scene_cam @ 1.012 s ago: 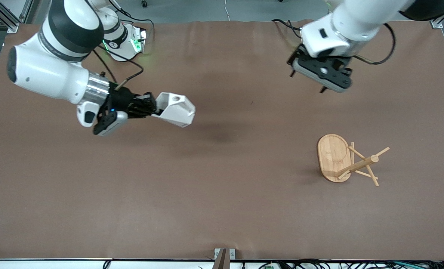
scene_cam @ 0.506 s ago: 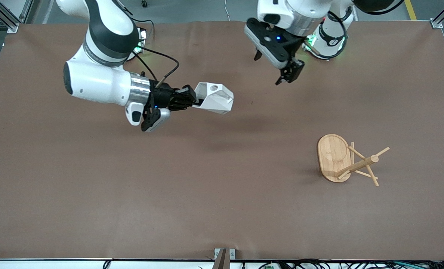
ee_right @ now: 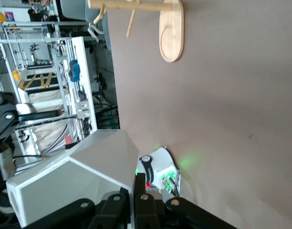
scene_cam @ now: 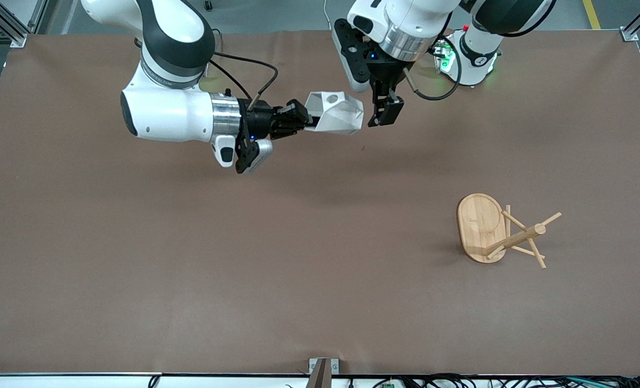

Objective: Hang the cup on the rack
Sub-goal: 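Grasp the mug rim with the left gripper from the right gripper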

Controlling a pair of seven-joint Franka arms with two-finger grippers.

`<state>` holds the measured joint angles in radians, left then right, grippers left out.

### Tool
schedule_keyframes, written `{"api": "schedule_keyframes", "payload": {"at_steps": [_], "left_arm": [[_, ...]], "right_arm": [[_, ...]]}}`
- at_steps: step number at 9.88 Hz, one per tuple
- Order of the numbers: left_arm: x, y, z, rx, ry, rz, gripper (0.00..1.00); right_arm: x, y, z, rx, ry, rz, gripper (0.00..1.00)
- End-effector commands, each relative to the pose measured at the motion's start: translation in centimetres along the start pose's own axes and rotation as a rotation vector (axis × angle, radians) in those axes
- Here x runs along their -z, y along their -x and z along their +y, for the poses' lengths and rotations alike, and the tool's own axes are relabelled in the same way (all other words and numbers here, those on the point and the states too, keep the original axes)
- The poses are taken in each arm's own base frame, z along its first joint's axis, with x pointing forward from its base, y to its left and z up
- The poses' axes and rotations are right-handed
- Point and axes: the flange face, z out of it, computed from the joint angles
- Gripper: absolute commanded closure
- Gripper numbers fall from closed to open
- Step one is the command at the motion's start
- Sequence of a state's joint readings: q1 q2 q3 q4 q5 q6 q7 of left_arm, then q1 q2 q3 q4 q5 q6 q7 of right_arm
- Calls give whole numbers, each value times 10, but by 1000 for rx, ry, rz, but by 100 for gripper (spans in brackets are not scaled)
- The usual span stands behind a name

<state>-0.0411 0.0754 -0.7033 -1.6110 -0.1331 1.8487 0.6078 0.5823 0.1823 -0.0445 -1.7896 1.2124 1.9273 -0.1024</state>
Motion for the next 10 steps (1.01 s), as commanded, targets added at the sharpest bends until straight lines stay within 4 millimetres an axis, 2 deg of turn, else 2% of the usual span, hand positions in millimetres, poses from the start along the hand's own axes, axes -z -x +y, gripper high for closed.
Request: {"api": "schedule_keyframes", "payload": {"at_steps": [1, 5, 6, 8, 9, 10], "left_arm": [[-15, 12, 10, -16, 9, -5, 0], [-24, 13, 15, -38, 56, 37, 0], [-18, 13, 18, -36, 53, 47, 0], [-19, 13, 18, -41, 65, 54, 0], [-20, 13, 17, -45, 67, 55, 6], [-20, 14, 15, -48, 68, 56, 21]], "right_arm": [[-2, 2, -6, -17, -55, -42, 99], [-5, 4, -11, -38, -121, -66, 98], [-6, 6, -13, -37, -122, -69, 98], [-4, 4, -18, -30, -124, -64, 98], [-4, 4, -19, -29, -125, -65, 98], [-4, 5, -19, -31, -125, -66, 98]]}}
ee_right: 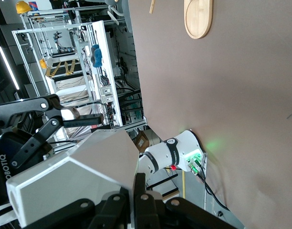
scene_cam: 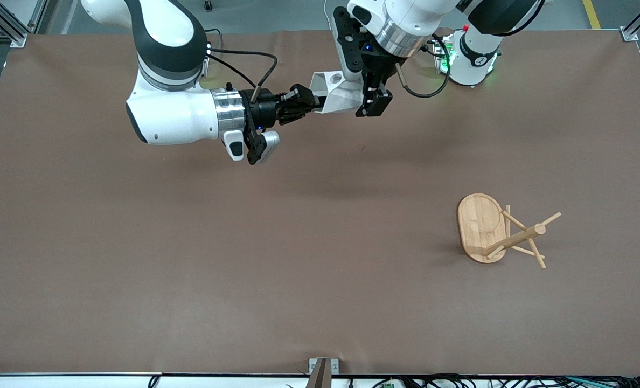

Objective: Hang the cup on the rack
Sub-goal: 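Grasp the mug rim with the left gripper from the right gripper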

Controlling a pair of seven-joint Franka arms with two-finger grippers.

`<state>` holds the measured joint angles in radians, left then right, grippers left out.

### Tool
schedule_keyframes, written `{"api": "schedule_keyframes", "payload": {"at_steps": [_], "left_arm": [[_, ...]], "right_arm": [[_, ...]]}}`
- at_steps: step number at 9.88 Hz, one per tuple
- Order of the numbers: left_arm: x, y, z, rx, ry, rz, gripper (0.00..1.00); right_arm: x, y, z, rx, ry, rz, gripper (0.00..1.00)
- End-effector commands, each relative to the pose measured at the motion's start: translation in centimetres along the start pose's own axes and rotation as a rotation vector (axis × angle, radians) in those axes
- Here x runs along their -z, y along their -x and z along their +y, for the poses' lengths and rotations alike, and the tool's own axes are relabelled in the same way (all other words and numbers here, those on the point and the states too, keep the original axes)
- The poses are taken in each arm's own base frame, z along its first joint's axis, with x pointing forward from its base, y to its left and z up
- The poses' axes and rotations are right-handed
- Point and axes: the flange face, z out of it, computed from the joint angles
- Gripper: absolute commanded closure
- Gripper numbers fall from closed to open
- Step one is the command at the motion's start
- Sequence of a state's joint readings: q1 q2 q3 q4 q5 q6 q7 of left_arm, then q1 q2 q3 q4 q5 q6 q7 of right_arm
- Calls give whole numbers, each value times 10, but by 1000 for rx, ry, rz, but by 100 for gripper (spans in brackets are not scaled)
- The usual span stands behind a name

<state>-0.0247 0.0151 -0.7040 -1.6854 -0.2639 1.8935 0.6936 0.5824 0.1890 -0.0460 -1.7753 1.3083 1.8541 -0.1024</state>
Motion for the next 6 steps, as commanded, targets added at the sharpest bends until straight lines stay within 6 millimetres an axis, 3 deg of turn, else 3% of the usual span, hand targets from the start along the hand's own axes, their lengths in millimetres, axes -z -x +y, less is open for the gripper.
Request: {"api": "schedule_keyframes", "payload": {"at_steps": [1, 3, 4, 5, 6], "left_arm": [[-17, 11, -2, -11, 17, -11, 38], [-13, 14, -6, -4, 17, -13, 83], [-9, 19, -16, 17, 10, -8, 89], [-2, 25, -24, 41, 9, -8, 91], [7, 37, -39, 94, 13, -16, 92]], "right_arm": [[-1, 1, -9, -6, -25, -6, 97], [-2, 1, -10, -6, -25, -9, 97], [-2, 2, -10, -7, -25, -10, 95], [-2, 1, -10, -18, -24, -9, 45], [5, 0, -9, -21, -25, 0, 0]]}}
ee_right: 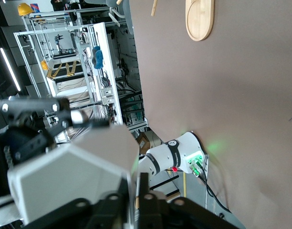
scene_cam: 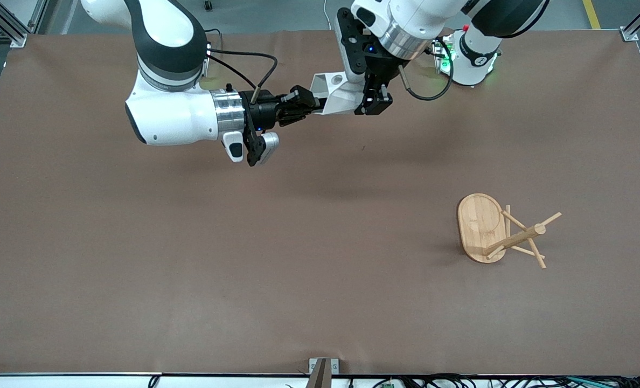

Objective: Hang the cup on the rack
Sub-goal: 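Carry the mug to the rack with the left gripper while the right gripper withdraws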

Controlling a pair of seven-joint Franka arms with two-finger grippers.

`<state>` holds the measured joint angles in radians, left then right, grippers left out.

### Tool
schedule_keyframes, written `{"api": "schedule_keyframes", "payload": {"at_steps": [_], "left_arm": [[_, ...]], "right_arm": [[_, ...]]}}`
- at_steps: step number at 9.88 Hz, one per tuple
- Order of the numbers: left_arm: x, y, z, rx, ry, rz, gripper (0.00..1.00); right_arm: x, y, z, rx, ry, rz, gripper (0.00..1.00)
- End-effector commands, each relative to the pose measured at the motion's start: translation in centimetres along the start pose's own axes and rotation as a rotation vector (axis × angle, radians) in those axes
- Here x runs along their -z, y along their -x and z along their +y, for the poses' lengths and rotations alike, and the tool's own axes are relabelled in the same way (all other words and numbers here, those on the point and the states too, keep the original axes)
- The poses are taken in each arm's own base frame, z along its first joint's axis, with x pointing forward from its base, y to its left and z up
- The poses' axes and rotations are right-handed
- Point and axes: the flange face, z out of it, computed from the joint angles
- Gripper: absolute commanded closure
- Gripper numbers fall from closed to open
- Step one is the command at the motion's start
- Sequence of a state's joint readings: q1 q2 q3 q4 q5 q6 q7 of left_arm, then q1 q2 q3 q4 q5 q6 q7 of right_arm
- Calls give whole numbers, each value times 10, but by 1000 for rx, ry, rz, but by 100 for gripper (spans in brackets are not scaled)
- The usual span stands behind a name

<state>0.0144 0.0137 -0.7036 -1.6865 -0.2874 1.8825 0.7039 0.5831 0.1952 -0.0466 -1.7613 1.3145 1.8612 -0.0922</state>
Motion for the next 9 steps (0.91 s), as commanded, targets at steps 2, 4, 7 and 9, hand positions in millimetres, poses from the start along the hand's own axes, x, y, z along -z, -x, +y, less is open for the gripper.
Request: {"api": "schedule_keyframes", "payload": {"at_steps": [2, 4, 7, 9], "left_arm": [[8, 42, -47, 208, -10, -29, 93], [8, 59, -64, 415, -36, -54, 94], [9, 100, -110, 643, -59, -71, 94], [0, 128, -142, 763, -38, -69, 94]], "right_arm": [[34, -3, -1, -10, 6, 29, 0], [94, 2, 4, 40, 164, 90, 0], [194, 24, 14, 106, 583, 194, 0], [255, 43, 23, 66, 765, 173, 0]]}}
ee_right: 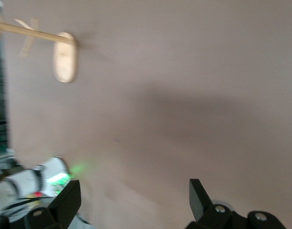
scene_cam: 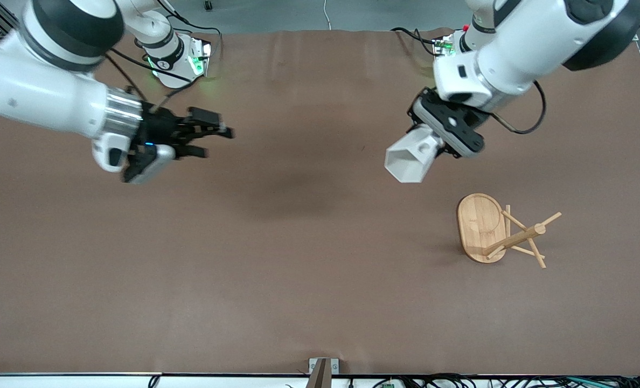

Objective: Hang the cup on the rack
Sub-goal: 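Carry the mug to the rack with the left gripper while the right gripper withdraws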

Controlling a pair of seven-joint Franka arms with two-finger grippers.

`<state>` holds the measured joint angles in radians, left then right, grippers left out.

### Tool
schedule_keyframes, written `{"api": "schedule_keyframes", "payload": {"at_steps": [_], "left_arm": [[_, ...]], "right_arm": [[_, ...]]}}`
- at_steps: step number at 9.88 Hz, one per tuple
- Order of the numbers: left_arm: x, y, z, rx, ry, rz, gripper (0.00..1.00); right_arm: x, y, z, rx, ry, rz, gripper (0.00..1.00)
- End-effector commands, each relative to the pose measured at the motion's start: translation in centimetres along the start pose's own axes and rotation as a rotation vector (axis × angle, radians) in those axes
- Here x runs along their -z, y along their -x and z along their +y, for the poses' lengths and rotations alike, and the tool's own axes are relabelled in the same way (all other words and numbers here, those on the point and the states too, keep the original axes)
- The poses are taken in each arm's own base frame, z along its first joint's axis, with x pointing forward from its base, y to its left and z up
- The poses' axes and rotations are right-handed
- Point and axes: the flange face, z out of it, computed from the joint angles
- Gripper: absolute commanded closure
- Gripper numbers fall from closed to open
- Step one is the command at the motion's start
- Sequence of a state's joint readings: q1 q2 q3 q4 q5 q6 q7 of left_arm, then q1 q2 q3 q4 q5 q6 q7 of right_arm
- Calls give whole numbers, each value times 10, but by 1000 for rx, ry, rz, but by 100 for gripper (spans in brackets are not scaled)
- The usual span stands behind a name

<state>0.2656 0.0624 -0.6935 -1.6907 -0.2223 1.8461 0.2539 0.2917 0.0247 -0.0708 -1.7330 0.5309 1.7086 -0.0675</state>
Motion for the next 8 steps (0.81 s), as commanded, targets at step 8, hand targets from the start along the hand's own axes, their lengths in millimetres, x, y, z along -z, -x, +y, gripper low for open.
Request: {"api": "schedule_keyframes", "payload": {"at_steps": [8], "left_arm": [[-110, 62, -89, 272, -119, -153, 93]], "right_arm": [[154, 34, 77, -122, 487, 33, 0]]}}
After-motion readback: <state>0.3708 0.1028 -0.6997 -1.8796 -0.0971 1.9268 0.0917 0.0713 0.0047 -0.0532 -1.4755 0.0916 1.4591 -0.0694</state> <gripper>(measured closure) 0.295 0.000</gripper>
